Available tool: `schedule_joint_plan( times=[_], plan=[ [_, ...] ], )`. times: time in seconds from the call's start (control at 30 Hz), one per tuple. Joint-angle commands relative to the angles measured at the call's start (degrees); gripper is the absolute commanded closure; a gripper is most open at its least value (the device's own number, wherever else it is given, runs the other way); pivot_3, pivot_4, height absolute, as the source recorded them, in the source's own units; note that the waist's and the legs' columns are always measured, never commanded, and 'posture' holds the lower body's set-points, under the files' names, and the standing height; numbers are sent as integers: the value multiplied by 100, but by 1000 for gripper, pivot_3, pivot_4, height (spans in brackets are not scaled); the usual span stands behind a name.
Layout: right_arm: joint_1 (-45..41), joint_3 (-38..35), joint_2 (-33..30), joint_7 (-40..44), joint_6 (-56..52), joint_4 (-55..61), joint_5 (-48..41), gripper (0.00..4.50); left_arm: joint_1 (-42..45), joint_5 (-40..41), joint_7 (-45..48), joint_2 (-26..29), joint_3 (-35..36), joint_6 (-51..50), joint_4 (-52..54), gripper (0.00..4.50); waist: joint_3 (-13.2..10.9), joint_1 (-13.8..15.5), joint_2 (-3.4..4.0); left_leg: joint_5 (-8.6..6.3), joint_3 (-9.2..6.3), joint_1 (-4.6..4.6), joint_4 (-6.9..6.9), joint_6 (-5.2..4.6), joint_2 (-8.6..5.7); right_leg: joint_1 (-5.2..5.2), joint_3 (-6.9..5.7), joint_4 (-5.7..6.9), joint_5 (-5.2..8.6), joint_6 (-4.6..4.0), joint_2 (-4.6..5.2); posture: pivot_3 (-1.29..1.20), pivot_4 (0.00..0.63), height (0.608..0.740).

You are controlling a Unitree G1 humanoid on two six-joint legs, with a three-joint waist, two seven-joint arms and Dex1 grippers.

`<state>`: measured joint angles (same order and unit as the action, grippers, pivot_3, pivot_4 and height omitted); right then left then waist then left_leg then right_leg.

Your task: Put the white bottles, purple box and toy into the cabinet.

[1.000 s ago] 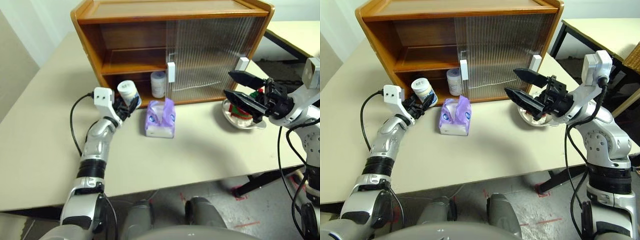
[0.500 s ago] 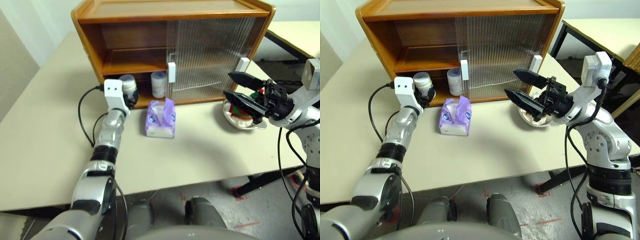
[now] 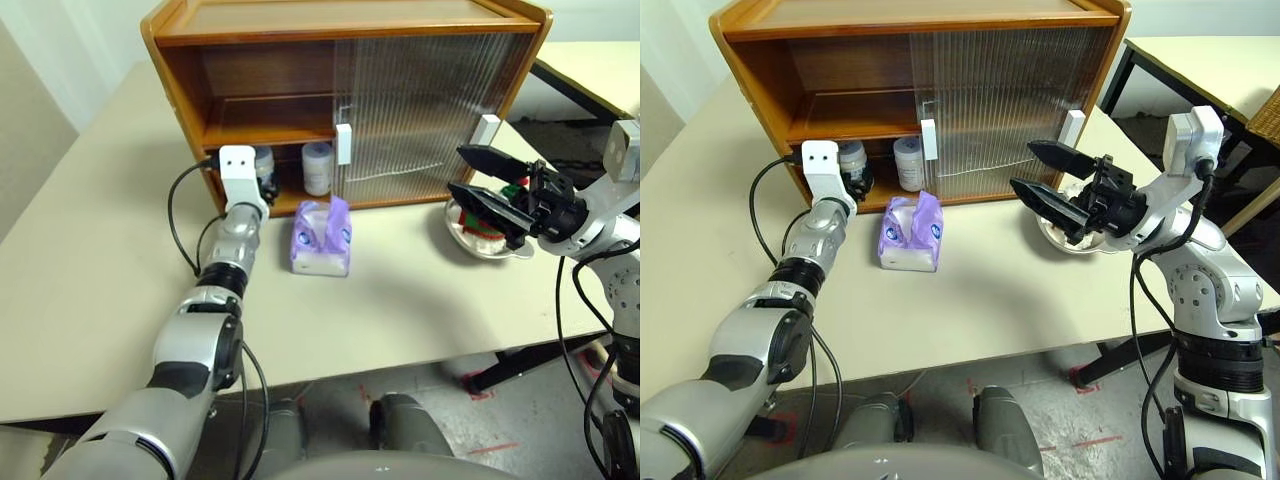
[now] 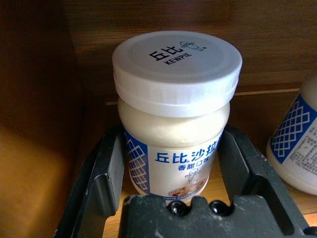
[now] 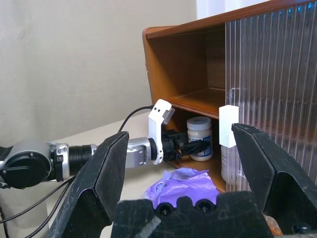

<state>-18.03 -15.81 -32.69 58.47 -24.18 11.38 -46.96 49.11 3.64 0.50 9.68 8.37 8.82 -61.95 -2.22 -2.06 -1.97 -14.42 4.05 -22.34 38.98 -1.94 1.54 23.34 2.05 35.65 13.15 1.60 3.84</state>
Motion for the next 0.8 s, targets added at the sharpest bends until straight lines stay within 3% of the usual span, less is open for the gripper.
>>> schedule_joint_plan(
  times=[0.03,0.13,0.27,0.5,0.8],
  plan=[
    [27,-45,-11,-8,76,93,-23,0,183,-30,-52,-45,26,213,-141,1454,0,-3,0,0,0,0,0,0,0,0,0,0,0,0,0,-53,0,740],
    [25,-48,-14,-8,72,90,-24,0,181,-32,-57,-56,19,237,-172,1454,0,0,0,-1,0,0,0,1,1,0,0,0,0,0,0,-50,0,740],
    [-4,-26,-6,-4,72,62,-13,0,123,40,120,-63,44,243,-137,15,1,0,0,-1,0,1,0,2,0,0,0,0,-1,0,0,-44,0,740],
    [-60,20,13,27,72,-2,0,0,-183,119,318,-53,43,272,367,15,1,0,-1,-1,0,2,0,2,2,-1,0,2,-2,-1,0,-31,0,740],
    [-177,85,29,116,72,-129,26,0,-925,226,735,-105,-81,-329,2045,15,1,9,-1,-1,0,3,0,1,8,-1,0,4,-10,-13,1,-10,0,740]
  ],
)
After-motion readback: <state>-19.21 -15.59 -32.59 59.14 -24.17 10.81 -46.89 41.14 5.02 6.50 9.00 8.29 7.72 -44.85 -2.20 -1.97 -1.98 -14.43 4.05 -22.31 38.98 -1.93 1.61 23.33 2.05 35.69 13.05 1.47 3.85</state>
